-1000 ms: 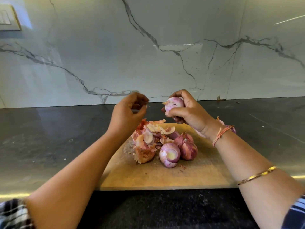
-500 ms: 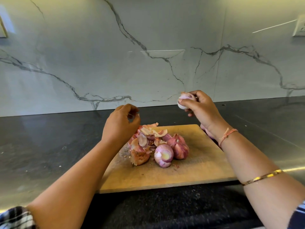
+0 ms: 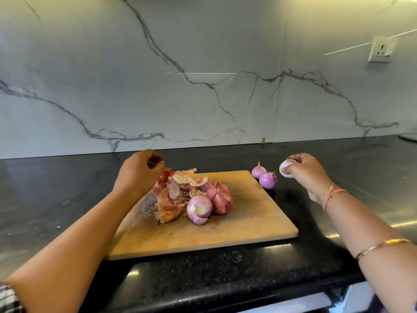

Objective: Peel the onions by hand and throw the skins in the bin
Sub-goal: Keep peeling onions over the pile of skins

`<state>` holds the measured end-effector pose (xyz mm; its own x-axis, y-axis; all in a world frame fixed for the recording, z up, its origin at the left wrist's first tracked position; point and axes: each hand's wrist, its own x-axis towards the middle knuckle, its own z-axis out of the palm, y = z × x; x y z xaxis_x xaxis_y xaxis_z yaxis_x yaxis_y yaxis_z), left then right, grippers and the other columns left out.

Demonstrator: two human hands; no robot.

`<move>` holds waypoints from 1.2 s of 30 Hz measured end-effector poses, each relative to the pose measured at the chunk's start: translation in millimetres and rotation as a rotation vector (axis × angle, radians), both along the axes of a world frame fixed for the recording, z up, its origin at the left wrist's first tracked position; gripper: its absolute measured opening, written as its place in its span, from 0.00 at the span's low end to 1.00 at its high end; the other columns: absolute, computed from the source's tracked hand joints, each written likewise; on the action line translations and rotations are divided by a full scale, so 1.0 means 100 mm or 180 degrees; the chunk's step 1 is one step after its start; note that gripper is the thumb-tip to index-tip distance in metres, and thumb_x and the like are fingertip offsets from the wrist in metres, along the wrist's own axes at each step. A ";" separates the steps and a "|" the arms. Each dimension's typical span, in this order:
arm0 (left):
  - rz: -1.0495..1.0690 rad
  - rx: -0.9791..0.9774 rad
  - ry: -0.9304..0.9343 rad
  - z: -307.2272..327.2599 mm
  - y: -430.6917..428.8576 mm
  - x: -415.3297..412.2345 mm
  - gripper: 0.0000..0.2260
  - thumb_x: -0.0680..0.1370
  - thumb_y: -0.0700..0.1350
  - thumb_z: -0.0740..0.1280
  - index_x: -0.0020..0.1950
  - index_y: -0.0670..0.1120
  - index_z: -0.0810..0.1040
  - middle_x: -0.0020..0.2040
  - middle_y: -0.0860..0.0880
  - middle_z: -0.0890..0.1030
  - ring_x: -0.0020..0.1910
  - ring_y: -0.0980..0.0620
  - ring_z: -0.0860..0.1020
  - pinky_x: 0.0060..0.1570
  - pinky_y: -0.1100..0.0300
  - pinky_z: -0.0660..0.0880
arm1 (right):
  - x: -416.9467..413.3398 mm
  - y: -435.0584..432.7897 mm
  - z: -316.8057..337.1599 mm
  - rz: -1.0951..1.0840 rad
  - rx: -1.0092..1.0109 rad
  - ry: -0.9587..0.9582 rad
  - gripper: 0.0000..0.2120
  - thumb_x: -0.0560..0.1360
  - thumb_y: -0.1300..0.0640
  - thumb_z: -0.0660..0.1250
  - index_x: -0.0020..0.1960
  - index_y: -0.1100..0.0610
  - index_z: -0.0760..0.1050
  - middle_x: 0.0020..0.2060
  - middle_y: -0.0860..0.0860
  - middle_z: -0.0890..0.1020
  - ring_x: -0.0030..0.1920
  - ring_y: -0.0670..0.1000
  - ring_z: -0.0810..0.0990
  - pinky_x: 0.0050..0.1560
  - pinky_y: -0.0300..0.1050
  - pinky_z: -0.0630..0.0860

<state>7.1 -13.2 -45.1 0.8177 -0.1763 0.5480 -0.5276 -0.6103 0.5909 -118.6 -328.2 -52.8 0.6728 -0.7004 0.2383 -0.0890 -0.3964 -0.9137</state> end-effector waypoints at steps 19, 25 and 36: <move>0.0148 0.0483 0.0130 0.01 -0.01 0.08 0.08 0.81 0.50 0.59 0.50 0.47 0.74 0.40 0.49 0.77 0.38 0.49 0.74 0.41 0.55 0.70 | 0.34 -0.18 -0.07 0.0350 0.0496 -0.0111 0.17 0.75 0.68 0.56 0.60 0.60 0.76 0.52 0.54 0.76 0.51 0.50 0.73 0.48 0.37 0.70; 0.0205 0.0511 0.0089 0.02 0.00 0.07 0.10 0.82 0.48 0.58 0.53 0.44 0.75 0.42 0.49 0.76 0.38 0.51 0.72 0.40 0.56 0.70 | 0.23 0.16 0.12 0.0388 -0.0431 -0.0848 0.17 0.76 0.68 0.56 0.54 0.55 0.78 0.54 0.50 0.80 0.43 0.46 0.77 0.40 0.26 0.69; 0.0408 0.0851 0.0533 -0.02 0.04 0.16 0.15 0.80 0.39 0.56 0.64 0.43 0.73 0.61 0.44 0.77 0.51 0.49 0.73 0.47 0.58 0.67 | 0.32 1.03 0.03 0.1954 -0.1620 0.1588 0.25 0.83 0.45 0.47 0.76 0.55 0.59 0.76 0.52 0.62 0.75 0.52 0.60 0.70 0.40 0.55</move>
<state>23.4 -9.0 -46.8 0.9172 -0.1855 0.3526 -0.3457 -0.8105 0.4728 -87.0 -224.8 -49.5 0.9968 -0.0801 0.0029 -0.0664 -0.8452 -0.5303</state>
